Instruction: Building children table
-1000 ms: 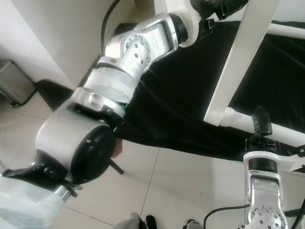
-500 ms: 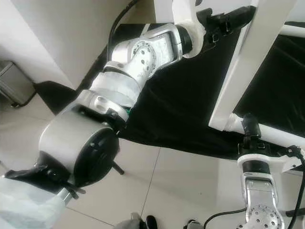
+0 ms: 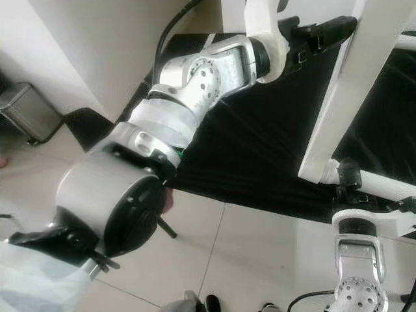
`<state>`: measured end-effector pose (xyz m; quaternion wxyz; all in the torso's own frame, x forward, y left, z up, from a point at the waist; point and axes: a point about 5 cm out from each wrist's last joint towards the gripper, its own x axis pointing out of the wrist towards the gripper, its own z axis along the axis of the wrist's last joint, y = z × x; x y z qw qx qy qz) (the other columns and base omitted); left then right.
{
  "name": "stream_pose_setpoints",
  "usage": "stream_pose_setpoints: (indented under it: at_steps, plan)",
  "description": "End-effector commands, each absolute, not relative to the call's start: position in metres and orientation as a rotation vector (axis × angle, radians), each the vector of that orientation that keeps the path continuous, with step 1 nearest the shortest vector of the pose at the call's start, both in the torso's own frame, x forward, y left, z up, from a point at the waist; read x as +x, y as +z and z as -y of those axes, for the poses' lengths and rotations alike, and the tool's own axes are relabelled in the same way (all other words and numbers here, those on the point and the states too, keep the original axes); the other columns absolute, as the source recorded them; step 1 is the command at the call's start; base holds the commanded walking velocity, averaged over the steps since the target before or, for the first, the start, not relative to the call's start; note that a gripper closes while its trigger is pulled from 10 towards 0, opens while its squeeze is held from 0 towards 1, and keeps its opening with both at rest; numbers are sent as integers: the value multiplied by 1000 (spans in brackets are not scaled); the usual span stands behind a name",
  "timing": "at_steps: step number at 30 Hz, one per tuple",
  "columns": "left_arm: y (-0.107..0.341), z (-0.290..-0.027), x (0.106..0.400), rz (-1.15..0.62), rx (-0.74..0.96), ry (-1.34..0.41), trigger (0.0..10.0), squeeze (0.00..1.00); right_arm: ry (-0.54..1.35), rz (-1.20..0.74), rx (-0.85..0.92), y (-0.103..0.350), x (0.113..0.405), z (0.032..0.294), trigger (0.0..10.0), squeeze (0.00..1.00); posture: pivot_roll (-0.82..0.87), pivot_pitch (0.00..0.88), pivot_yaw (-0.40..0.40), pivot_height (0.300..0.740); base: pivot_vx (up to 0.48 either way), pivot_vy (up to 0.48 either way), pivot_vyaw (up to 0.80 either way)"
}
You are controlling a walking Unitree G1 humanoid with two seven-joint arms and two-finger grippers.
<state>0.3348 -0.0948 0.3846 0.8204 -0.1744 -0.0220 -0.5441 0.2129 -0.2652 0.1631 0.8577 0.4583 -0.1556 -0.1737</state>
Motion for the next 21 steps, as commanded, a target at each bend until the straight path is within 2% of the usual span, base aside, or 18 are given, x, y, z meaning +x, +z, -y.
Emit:
stream_pose_setpoints:
  at_steps: [1,7,12,21]
  plan:
    - [388,102,321,79,-347,-1404,10000,0,-779,-125,1193,51,112,205,10000,0,-88,173,203,740,0,0,0]
    - [391,104,319,85,-354,-1416,10000,0,-729,-128,967,62,105,203,10000,0,-101,175,218,740,0,0,0]
    - [392,105,318,93,-351,-1422,10000,0,-739,-31,1046,57,93,205,10000,0,-104,178,230,740,0,0,0]
    - [392,105,318,93,-351,-1422,10000,0,-739,-31,1046,57,93,205,10000,0,-104,178,230,740,0,0,0]
